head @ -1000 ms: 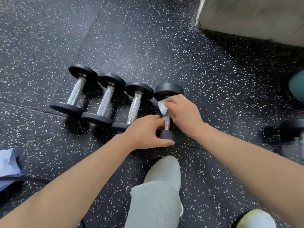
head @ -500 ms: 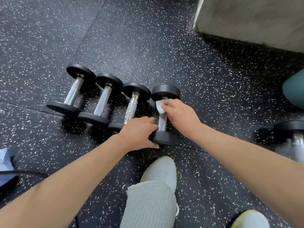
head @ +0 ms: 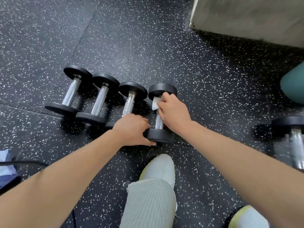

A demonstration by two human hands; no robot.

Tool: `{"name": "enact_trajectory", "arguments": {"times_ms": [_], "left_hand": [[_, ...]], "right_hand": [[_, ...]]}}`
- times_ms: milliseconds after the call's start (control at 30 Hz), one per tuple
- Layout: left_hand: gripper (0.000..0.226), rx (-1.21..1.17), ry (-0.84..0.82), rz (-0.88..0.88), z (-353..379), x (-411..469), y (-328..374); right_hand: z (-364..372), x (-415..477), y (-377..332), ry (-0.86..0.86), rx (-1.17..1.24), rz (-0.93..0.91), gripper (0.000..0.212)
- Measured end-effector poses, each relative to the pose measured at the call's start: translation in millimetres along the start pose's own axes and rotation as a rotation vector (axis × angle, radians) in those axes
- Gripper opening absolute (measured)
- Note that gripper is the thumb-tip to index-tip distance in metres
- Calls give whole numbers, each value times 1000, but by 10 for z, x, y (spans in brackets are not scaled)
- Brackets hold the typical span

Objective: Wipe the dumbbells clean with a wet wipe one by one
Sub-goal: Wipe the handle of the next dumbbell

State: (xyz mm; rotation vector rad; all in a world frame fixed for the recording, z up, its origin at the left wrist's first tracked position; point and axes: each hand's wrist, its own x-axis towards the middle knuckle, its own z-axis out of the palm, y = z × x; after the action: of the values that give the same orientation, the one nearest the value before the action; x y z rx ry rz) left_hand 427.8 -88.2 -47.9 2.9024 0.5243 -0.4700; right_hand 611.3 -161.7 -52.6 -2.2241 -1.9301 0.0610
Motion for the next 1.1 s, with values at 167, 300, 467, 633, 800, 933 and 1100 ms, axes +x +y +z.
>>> {"name": "enact_trajectory", "arguments": {"times_ms": [167,300,467,633,800,933,1100], "left_hand": [[71,-1,-6,-23,2,-6,4],[67,-14,-15,-36,1,-9,7],[66,-10,-26,-42,-12,-1,26],[65,-13,-30,-40,-38,6,34],[61,-24,-37,-34,-53,-10,53],[63,-14,-39,-22,-64,-15,53],[61,-15,-43,-12,-78,-10,69]], "right_hand": [[4,-46,-4,-53,189,29,36],[8,-8,31,-30,345,191,11],[-65,-16,-18,-108,355,233,9],[-97,-58,-32,-130,314,166,10],[-42,117,-6,-19,239,299,17],[-62,-30,-149,-5,212,300,11],[-64,-105,-157,-30,169,256,10]]}}
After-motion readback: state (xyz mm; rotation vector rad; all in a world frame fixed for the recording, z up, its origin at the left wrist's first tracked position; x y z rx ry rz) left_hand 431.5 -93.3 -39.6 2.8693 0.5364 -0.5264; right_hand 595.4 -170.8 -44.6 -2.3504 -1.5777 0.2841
